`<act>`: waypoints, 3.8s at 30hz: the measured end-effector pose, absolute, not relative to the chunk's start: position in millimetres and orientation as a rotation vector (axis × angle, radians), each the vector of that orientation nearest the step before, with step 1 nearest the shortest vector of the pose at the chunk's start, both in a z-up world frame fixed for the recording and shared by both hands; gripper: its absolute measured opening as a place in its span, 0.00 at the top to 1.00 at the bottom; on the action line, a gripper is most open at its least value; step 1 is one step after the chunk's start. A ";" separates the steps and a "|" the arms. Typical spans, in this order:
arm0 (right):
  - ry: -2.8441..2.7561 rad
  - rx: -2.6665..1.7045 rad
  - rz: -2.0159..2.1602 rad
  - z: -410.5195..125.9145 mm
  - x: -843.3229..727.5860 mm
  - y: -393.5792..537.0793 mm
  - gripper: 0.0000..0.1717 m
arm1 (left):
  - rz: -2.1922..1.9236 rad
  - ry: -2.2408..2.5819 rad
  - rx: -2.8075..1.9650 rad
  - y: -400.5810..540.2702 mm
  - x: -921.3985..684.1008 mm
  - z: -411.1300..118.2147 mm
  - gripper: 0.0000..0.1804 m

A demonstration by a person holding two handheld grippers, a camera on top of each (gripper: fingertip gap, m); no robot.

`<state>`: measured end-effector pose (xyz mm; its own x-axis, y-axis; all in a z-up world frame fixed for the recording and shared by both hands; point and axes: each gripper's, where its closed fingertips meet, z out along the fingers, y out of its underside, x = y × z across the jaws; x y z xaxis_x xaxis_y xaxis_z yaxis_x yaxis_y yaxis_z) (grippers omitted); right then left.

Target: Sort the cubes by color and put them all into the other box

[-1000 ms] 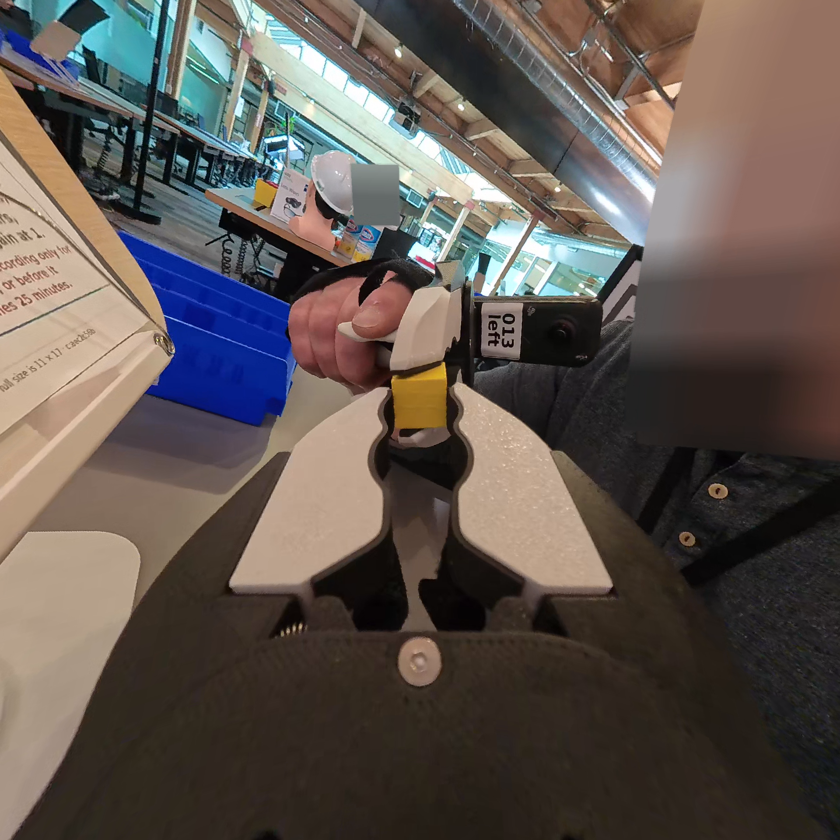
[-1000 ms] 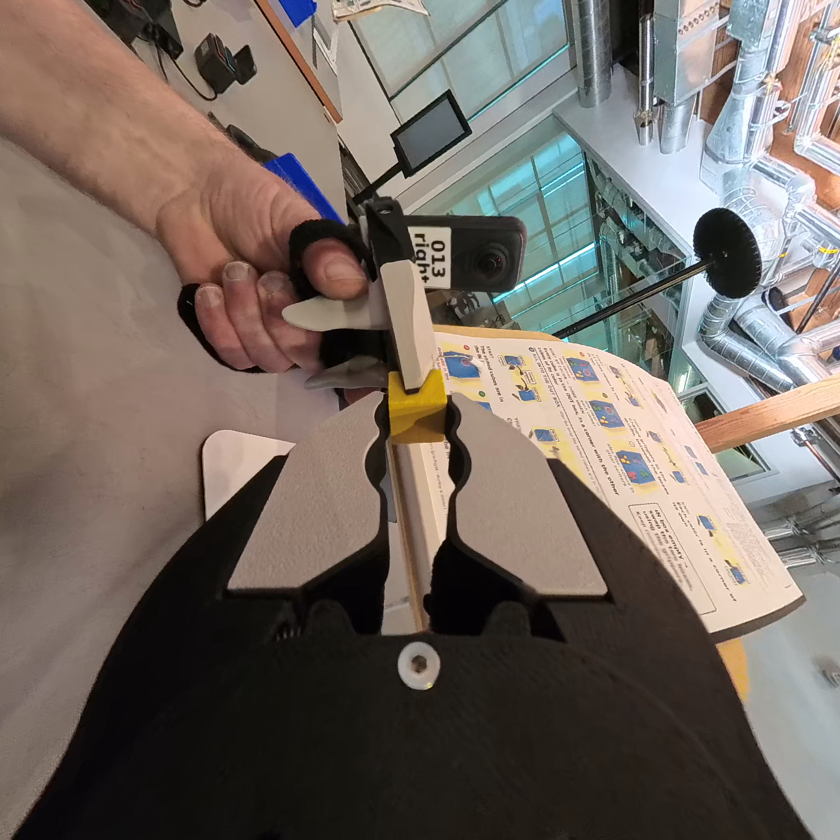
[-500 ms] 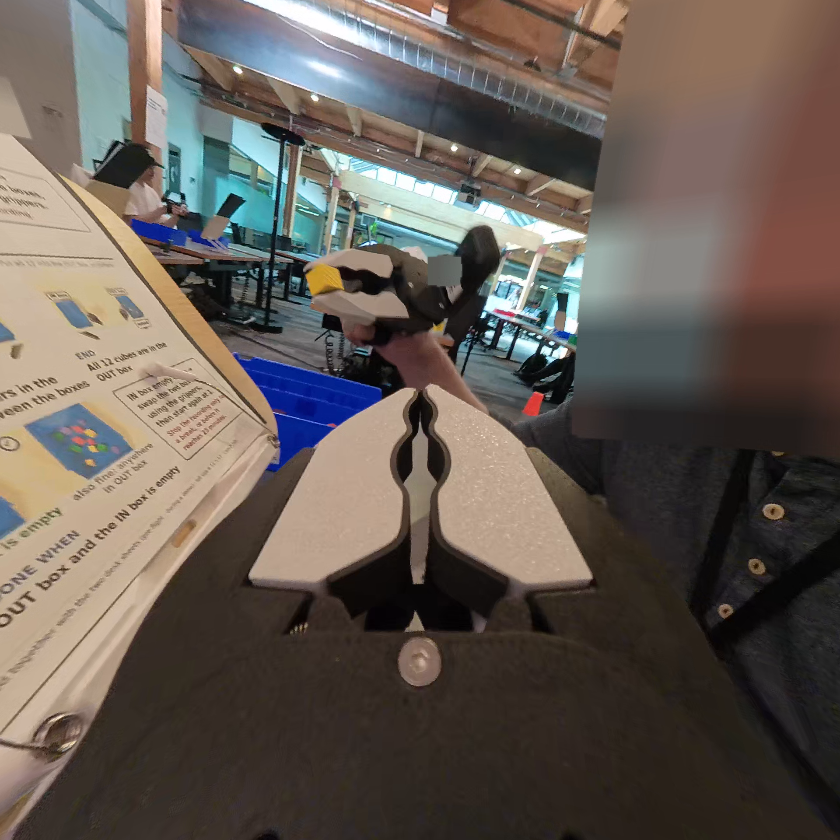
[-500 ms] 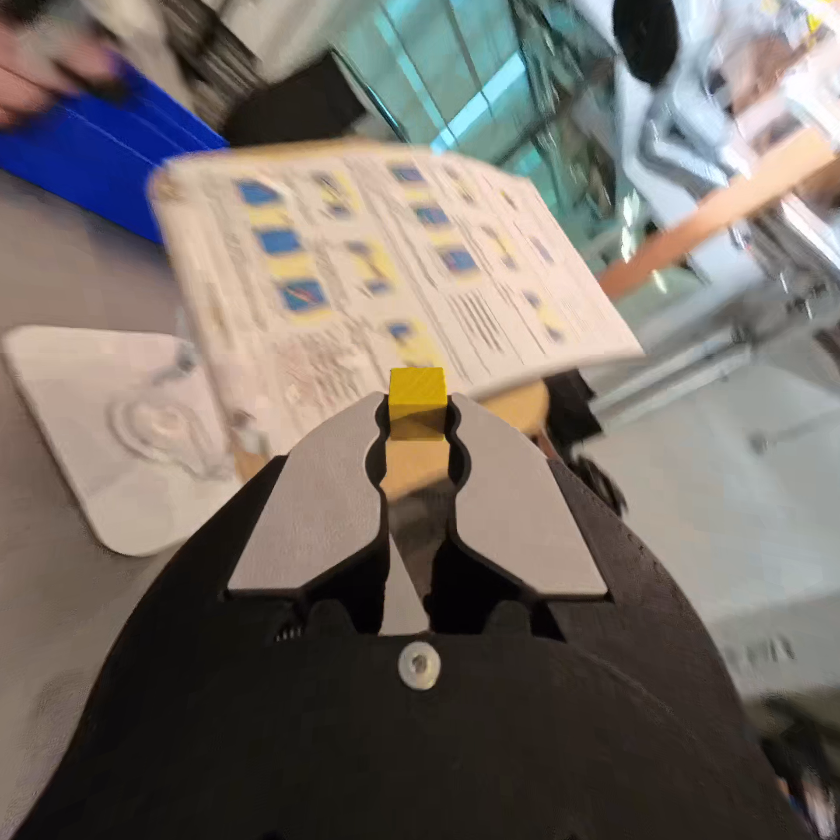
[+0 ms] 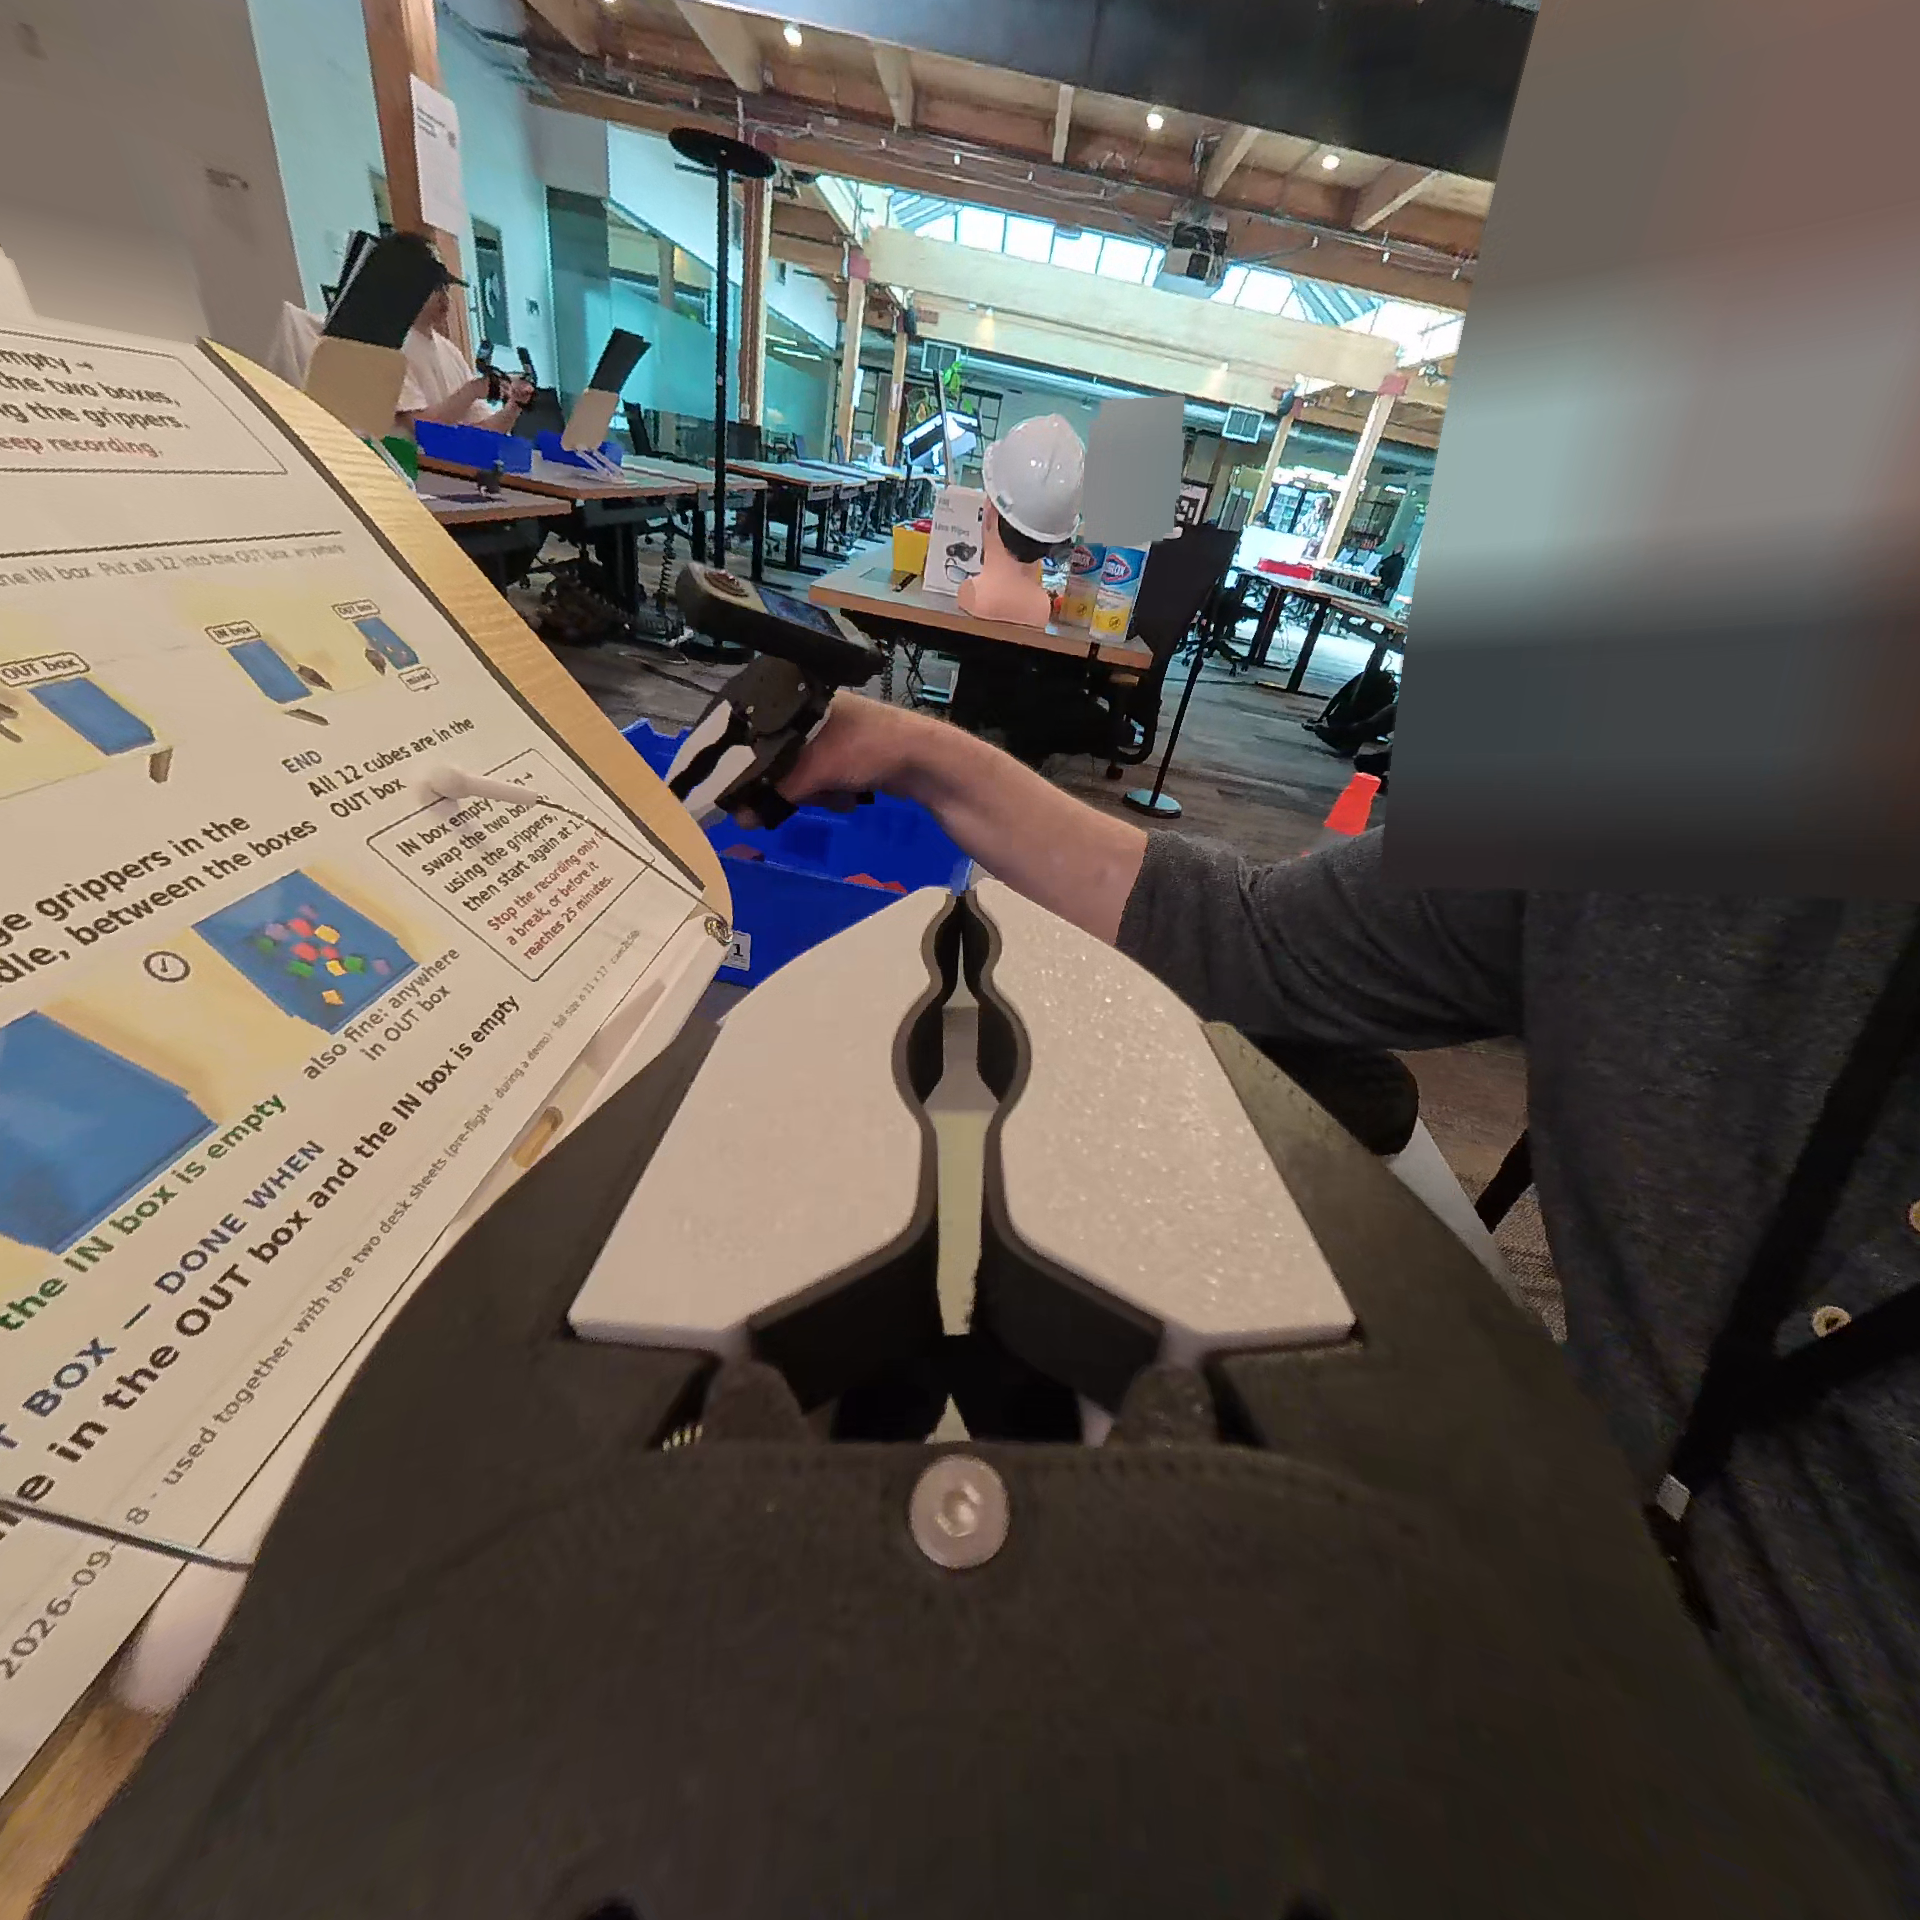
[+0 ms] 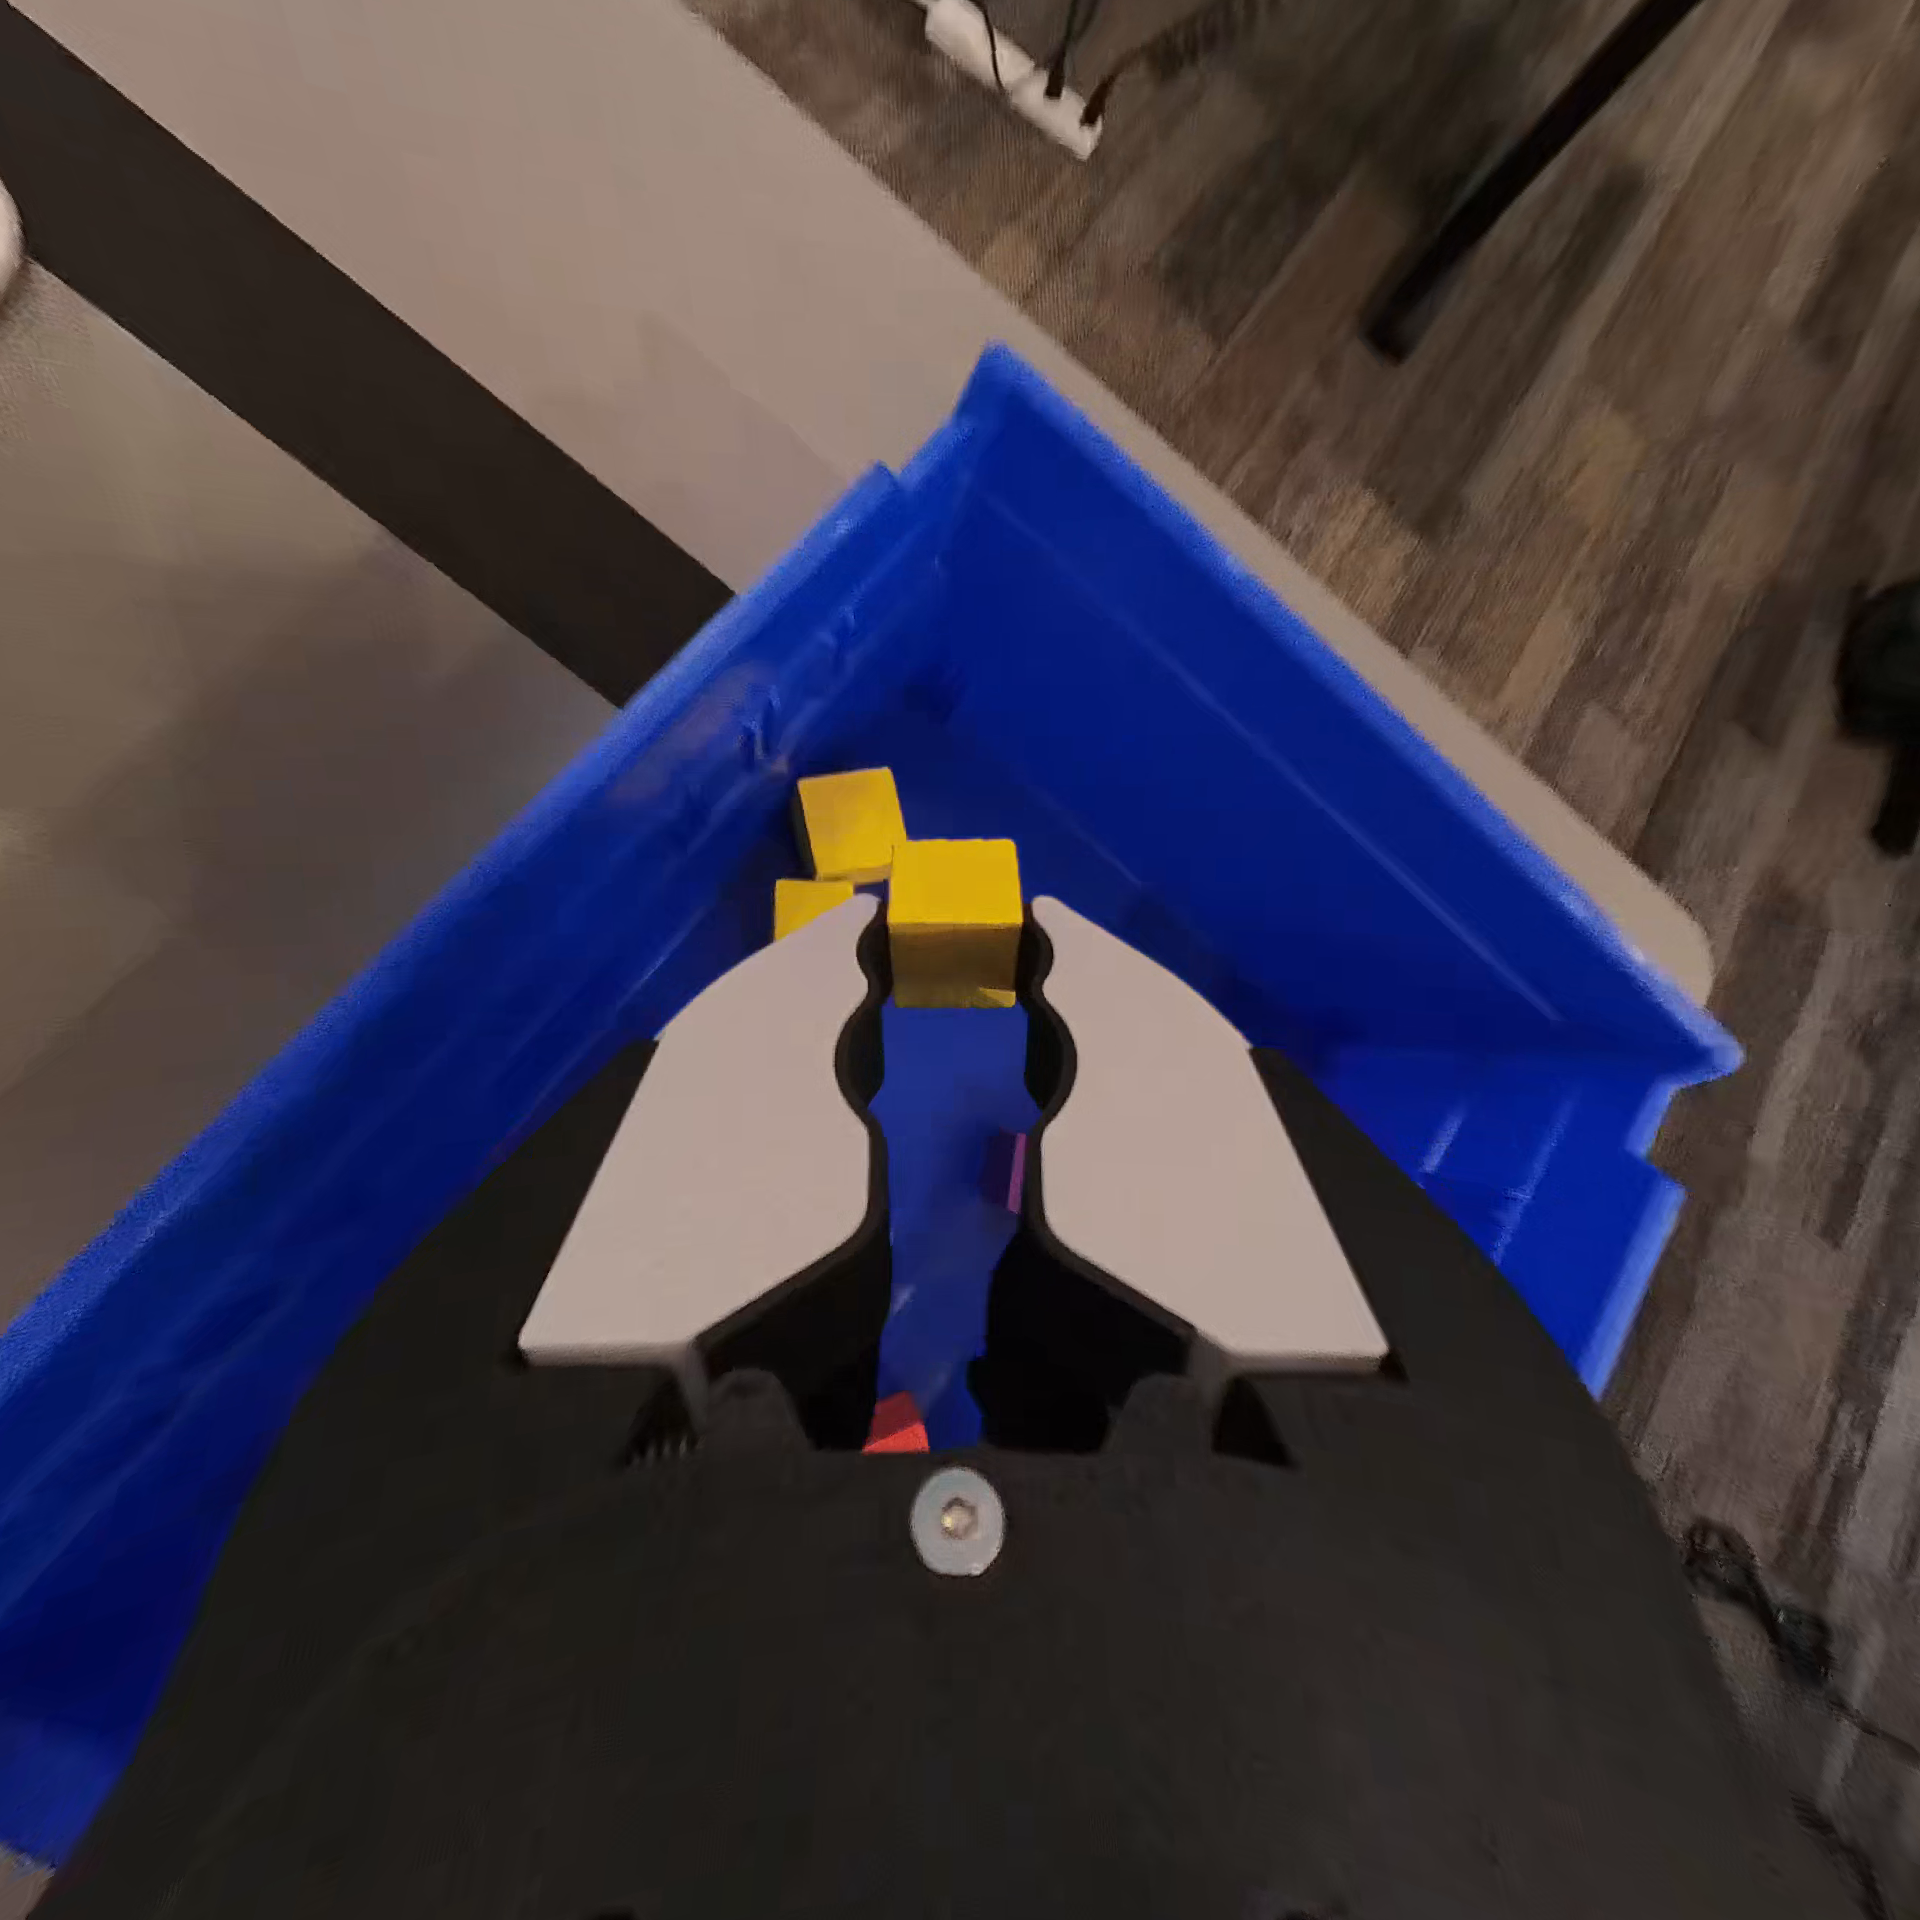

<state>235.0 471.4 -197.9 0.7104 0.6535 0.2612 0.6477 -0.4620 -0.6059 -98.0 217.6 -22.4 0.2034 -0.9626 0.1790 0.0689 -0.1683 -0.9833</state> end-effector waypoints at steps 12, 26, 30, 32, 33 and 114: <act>-0.942 -2.420 0.064 -271.2 236.2 479.8 0.86 | -1.144 0.959 -1.438 222.5 -97.2 -34.5 1.00; -0.901 -2.338 0.091 -237.1 231.6 481.0 0.83 | -1.087 0.957 -1.448 225.5 -102.7 -32.6 1.00; -0.863 -2.241 0.068 -199.2 232.0 479.0 0.84 | -1.013 0.950 -1.437 227.9 -112.5 -25.4 0.99; -0.847 -2.183 0.058 -179.5 230.0 476.8 0.85 | -0.969 0.936 -1.422 229.3 -119.9 -18.9 0.99; -0.841 -2.158 0.044 -170.0 229.5 475.1 0.86 | -0.950 0.931 -1.418 229.7 -123.7 -15.9 0.99; -0.444 -2.301 -0.273 -184.8 400.8 395.3 0.63 | 0.249 -0.131 -2.022 252.7 -578.3 -175.4 0.66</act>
<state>400.8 395.3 -184.8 0.9166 0.2323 0.3254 0.3953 -0.6485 -0.6505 -578.3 252.7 -175.4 0.9725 0.2007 -0.1185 -0.0166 -0.4473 -0.8942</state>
